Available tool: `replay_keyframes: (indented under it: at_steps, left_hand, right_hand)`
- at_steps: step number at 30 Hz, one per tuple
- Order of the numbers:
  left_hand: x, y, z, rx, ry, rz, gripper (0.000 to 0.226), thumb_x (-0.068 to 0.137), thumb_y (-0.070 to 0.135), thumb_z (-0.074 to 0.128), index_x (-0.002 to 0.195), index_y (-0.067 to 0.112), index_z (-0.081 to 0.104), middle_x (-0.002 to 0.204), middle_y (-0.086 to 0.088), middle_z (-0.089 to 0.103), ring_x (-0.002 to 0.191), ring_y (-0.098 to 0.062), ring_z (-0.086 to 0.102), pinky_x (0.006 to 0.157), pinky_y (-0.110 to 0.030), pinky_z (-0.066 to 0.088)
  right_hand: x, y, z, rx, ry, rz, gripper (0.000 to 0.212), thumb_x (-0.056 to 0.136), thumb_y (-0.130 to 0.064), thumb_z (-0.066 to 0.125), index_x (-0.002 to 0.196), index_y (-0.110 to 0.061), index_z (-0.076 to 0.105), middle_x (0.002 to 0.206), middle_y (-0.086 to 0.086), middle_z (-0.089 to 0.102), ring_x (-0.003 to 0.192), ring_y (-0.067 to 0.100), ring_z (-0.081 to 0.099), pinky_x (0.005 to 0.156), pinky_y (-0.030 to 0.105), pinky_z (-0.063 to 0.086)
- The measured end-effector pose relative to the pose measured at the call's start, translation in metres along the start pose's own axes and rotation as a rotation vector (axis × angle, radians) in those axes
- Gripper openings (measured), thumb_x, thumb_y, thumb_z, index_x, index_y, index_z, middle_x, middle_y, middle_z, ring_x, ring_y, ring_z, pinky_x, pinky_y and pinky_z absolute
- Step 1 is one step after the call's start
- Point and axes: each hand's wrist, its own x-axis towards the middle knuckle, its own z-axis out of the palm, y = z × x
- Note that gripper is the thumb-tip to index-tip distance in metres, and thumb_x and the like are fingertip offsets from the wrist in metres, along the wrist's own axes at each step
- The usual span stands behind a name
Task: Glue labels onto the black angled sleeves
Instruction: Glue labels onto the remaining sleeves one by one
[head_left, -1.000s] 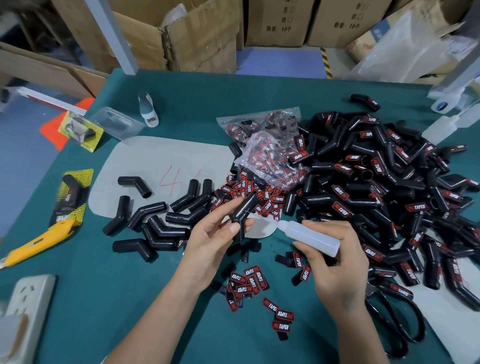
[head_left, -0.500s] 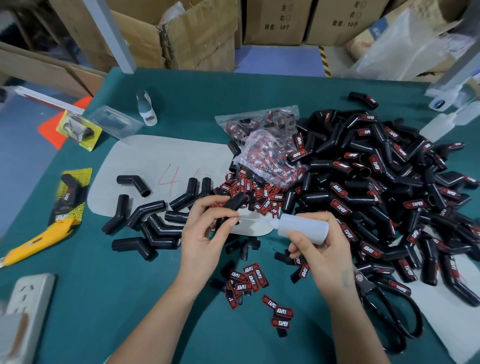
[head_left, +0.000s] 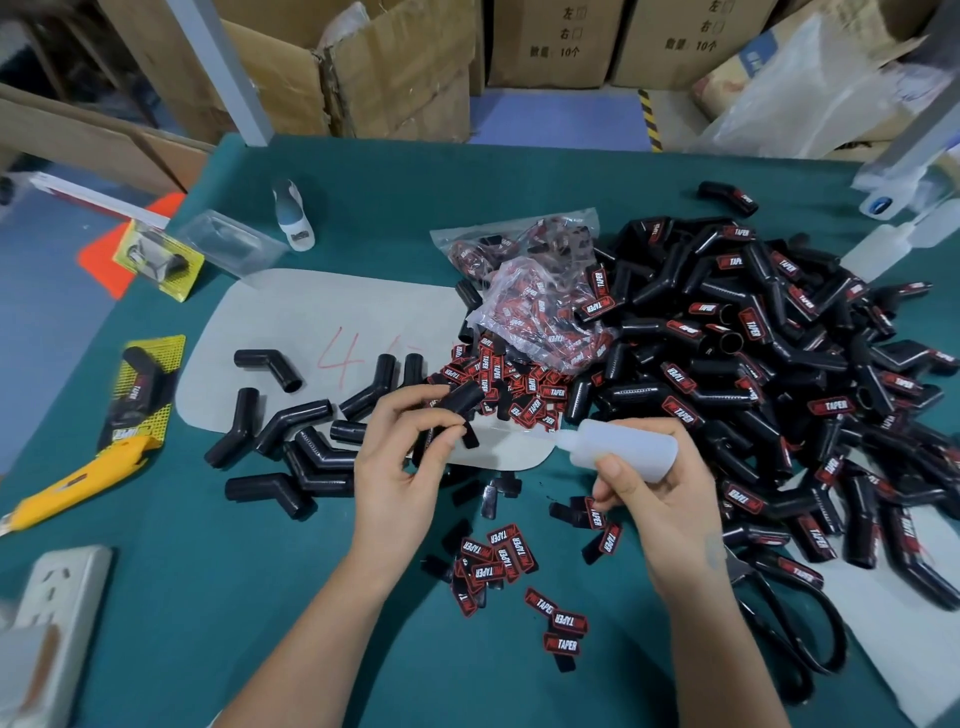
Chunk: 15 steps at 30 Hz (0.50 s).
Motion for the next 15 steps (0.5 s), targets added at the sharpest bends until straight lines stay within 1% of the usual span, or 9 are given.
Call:
replay_keyframes:
  at_steps: [2, 3, 5, 7, 8, 10, 12, 14, 15]
  left_hand:
    - [-0.0002, 0.0005, 0.0003, 0.036, -0.001, 0.054, 0.011, 0.097, 0.012, 0.07, 0.1, 0.021, 0.077, 0.129, 0.006, 0.061, 0.123, -0.014, 0.061, 0.104, -0.019, 0.043]
    - [-0.0001, 0.0009, 0.0004, 0.032, -0.003, 0.062, 0.011, 0.097, 0.012, 0.07, 0.1, 0.02, 0.077, 0.13, 0.005, 0.061, 0.122, -0.014, 0.061, 0.104, -0.018, 0.042]
    - [-0.0005, 0.0018, 0.0002, 0.0, -0.004, 0.041, 0.01, 0.097, 0.015, 0.068, 0.098, 0.017, 0.078, 0.13, 0.002, 0.063, 0.118, -0.012, 0.063, 0.102, -0.022, 0.046]
    - [-0.0008, 0.0021, 0.0002, -0.053, 0.0, -0.016, 0.015, 0.099, 0.018, 0.065, 0.098, 0.014, 0.079, 0.13, 0.001, 0.064, 0.114, -0.013, 0.065, 0.098, -0.032, 0.053]
    - [-0.0004, 0.0021, 0.0001, -0.094, -0.009, -0.041, 0.016, 0.101, 0.016, 0.063, 0.1, 0.013, 0.079, 0.131, 0.001, 0.064, 0.11, -0.016, 0.067, 0.093, -0.033, 0.056]
    - [0.0006, 0.0018, -0.0001, -0.201, -0.037, -0.087, 0.02, 0.105, 0.009, 0.059, 0.107, 0.011, 0.079, 0.132, -0.002, 0.064, 0.099, -0.019, 0.072, 0.087, -0.027, 0.058]
    - [0.0019, 0.0003, -0.0006, -0.294, -0.061, -0.15, 0.024, 0.106, 0.005, 0.055, 0.111, 0.007, 0.078, 0.133, -0.005, 0.064, 0.105, -0.016, 0.072, 0.088, -0.025, 0.058]
    - [0.0022, -0.0036, -0.0001, -0.37, -0.082, -0.238, 0.023, 0.106, 0.009, 0.056, 0.115, 0.009, 0.078, 0.135, -0.005, 0.065, 0.12, -0.022, 0.068, 0.096, -0.034, 0.058]
    - [0.0022, -0.0052, 0.0009, -0.43, -0.091, -0.287, 0.022, 0.104, 0.011, 0.059, 0.117, 0.01, 0.077, 0.136, -0.006, 0.066, 0.12, -0.028, 0.068, 0.098, -0.04, 0.058]
  right_hand:
    - [-0.0003, 0.0011, 0.0017, -0.011, -0.015, 0.008, 0.026, 0.08, -0.041, 0.08, 0.102, -0.034, 0.07, 0.086, 0.007, 0.073, 0.067, 0.017, 0.068, 0.061, 0.027, 0.058]
    - [-0.0006, 0.0014, 0.0021, -0.015, -0.022, 0.011, 0.026, 0.08, -0.042, 0.081, 0.102, -0.035, 0.07, 0.086, 0.006, 0.073, 0.067, 0.017, 0.068, 0.062, 0.026, 0.058]
    - [-0.0012, 0.0017, 0.0022, -0.014, -0.028, 0.013, 0.026, 0.08, -0.043, 0.081, 0.102, -0.036, 0.07, 0.086, 0.006, 0.073, 0.067, 0.017, 0.068, 0.062, 0.026, 0.058]
    - [-0.0011, 0.0015, 0.0016, -0.006, -0.023, 0.011, 0.026, 0.08, -0.042, 0.08, 0.103, -0.035, 0.07, 0.085, 0.006, 0.073, 0.067, 0.017, 0.068, 0.062, 0.027, 0.058]
    - [-0.0008, 0.0014, 0.0012, -0.001, -0.016, 0.008, 0.026, 0.08, -0.041, 0.08, 0.103, -0.034, 0.07, 0.085, 0.006, 0.073, 0.067, 0.018, 0.068, 0.062, 0.027, 0.058]
    - [-0.0001, 0.0017, 0.0, 0.014, -0.001, 0.0, 0.027, 0.082, -0.039, 0.08, 0.105, -0.031, 0.07, 0.084, 0.006, 0.072, 0.067, 0.018, 0.067, 0.06, 0.028, 0.058]
    - [0.0004, 0.0019, -0.0012, 0.035, 0.011, -0.005, 0.025, 0.083, -0.037, 0.079, 0.105, -0.031, 0.071, 0.084, 0.006, 0.072, 0.067, 0.017, 0.067, 0.06, 0.027, 0.058]
    - [0.0008, 0.0023, -0.0016, 0.048, 0.019, -0.008, 0.023, 0.083, -0.036, 0.078, 0.105, -0.032, 0.071, 0.084, 0.006, 0.072, 0.066, 0.016, 0.067, 0.059, 0.027, 0.058]
    - [0.001, 0.0024, -0.0018, 0.055, 0.02, -0.007, 0.023, 0.084, -0.036, 0.079, 0.105, -0.033, 0.071, 0.083, 0.006, 0.072, 0.066, 0.016, 0.067, 0.059, 0.027, 0.058]
